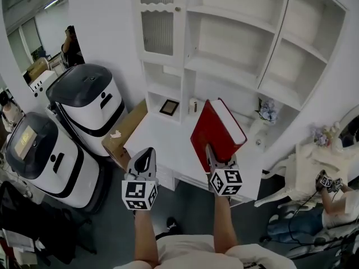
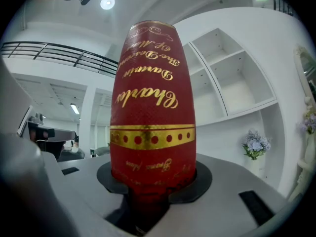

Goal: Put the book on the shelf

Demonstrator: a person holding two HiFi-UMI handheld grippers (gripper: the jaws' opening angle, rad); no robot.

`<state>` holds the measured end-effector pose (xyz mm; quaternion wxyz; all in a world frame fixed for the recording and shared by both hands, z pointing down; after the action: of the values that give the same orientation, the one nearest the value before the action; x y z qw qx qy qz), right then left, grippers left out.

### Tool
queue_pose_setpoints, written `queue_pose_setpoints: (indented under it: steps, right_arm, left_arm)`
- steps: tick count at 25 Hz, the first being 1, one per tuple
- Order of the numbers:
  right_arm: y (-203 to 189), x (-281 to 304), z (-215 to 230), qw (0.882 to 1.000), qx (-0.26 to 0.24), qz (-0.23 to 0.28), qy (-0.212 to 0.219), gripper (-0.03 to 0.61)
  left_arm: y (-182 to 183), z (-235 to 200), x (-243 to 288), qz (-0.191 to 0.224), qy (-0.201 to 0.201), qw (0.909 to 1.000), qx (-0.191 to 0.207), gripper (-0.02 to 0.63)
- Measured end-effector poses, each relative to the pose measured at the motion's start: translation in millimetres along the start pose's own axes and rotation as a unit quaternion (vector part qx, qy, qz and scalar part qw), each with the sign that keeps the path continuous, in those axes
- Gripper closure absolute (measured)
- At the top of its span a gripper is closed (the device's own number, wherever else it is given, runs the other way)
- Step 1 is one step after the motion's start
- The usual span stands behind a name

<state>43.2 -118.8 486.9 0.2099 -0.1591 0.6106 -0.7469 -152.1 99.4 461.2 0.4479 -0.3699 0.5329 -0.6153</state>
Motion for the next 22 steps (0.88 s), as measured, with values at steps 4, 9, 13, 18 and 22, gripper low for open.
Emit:
queue_pose_setpoints:
  steps: [4,9,13,18,22]
  right_arm:
    - [0.8,32.4,-9.5,1.000,0.000,0.001,-0.015,0.387]
    - [-4.6,56.7,-8.0,0.999,-0.002,-0.002,-0.040,0.388]
    - [-2.4,67.2,2.6,0.998,-0.001,-0.001,-0.062,0.387]
    - [6.3,73.7,18.1,0.997,0.000,0.013,-0.082,0.388]
    - [14.3,78.9,32.4,0.996,0.002,0.022,-0.092,0.388]
  left_arm:
    - [-2.4,-33.8,24.9,0.002,-0.008,0.9999,-0.006,0.597]
    - [-10.8,-51.1,59.7,0.008,-0.030,0.9994,-0.015,0.597]
    - [-9.1,-48.0,90.1,0.014,-0.058,0.9981,-0.014,0.597]
    - [-4.8,-34.3,122.5,0.022,-0.089,0.9957,-0.009,0.597]
    - [-1.8,-22.4,143.2,0.023,-0.103,0.9943,-0.008,0.597]
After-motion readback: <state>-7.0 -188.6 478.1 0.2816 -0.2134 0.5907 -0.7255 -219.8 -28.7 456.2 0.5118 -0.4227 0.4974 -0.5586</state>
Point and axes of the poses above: the fingertips, and each gripper's own axes: x forward along the fingers, z to its right, y out of its top, the point moved 9 cm from there along -x, backward along the fingers, and after that the axes turned 7 degrees about x, right-handed, at the moved point
